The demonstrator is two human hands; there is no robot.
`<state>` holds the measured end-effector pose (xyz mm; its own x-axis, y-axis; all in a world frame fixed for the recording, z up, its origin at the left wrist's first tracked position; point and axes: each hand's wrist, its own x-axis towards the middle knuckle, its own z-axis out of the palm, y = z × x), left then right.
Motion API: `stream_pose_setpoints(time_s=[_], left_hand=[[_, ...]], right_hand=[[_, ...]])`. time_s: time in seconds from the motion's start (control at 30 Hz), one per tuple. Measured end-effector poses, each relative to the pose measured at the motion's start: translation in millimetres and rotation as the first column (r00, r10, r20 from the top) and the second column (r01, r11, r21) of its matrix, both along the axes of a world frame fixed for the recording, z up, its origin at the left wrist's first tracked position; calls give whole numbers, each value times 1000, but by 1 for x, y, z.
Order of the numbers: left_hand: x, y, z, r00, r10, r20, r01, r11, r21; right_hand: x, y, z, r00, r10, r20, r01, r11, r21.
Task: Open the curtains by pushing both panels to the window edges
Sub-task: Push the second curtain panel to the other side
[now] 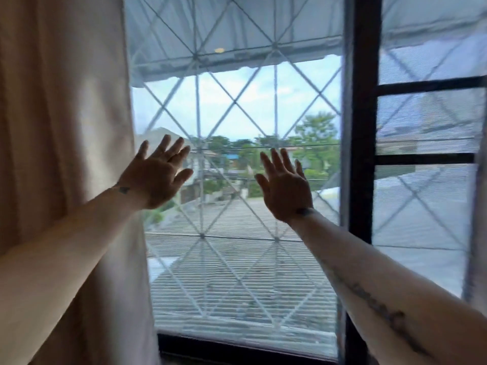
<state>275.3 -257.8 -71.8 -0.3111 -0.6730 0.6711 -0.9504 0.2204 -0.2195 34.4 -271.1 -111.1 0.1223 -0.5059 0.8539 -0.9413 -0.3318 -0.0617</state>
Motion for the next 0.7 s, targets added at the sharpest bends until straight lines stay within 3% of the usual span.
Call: stream_pose_setpoints(time_s=[0.27,0.47,0.7], left_hand=[[-97,-8,-21,965,-246,-92,248,969,13],[-182,10,-20,858,-496,-133,488,868,-92],[-263,29,-33,739,-663,-119,658,748,-84]], right_hand=[[-120,58,39,879,-472,-71,464,880,-102],[-179,103,60,772,-626,-108,611,778,-145],[-222,141,67,669,-733,-126,695,676,-244]])
